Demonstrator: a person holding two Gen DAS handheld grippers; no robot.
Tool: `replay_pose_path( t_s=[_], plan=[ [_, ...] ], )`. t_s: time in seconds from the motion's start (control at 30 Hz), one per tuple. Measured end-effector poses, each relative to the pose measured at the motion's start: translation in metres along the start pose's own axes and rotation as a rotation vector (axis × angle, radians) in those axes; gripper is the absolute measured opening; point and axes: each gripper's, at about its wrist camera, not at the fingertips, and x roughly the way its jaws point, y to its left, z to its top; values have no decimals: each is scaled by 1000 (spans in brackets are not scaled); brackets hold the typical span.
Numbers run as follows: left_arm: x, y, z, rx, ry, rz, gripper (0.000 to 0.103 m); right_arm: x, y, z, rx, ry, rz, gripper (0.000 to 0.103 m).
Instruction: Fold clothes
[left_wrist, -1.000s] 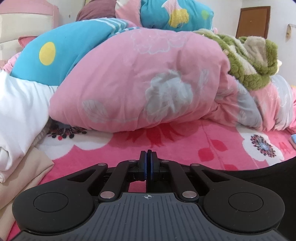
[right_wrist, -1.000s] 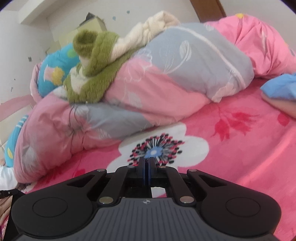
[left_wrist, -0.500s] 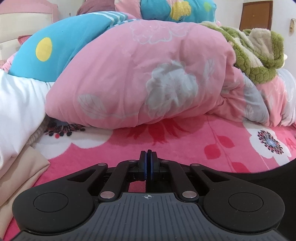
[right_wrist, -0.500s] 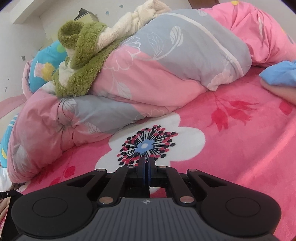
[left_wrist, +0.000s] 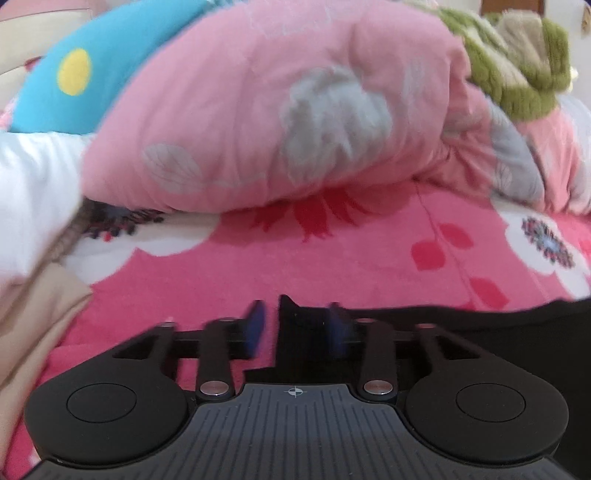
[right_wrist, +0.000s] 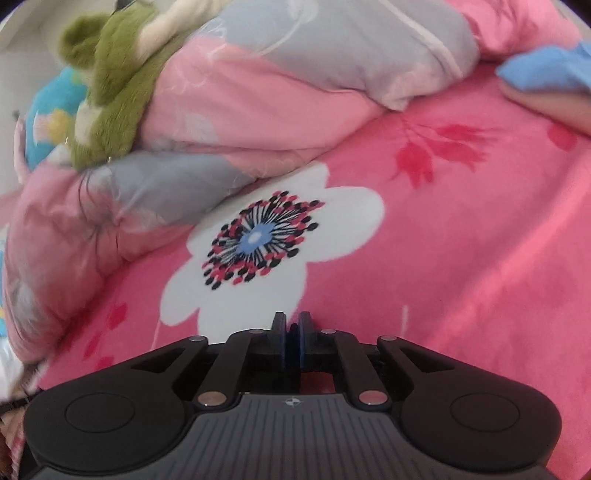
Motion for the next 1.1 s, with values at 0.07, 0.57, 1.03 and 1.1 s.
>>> replay_pose_path(
  t_s=[0.07, 0.57, 1.03, 1.1],
  plan=[
    [-25, 5, 2, -26, -41, 0, 49, -20, -2, 0, 28, -34, -20, 43],
    [-172, 50, -94, -346, 0, -276, 55, -206, -41, -92, 304, -70, 26, 44],
    [-176, 45, -157, -378, 39, -296, 40, -231, -37, -160, 429, -23, 38, 44],
    [-173, 46, -161, -407, 47, -293, 31, -230, -35, -164, 438, -20, 38, 44]
  ],
)
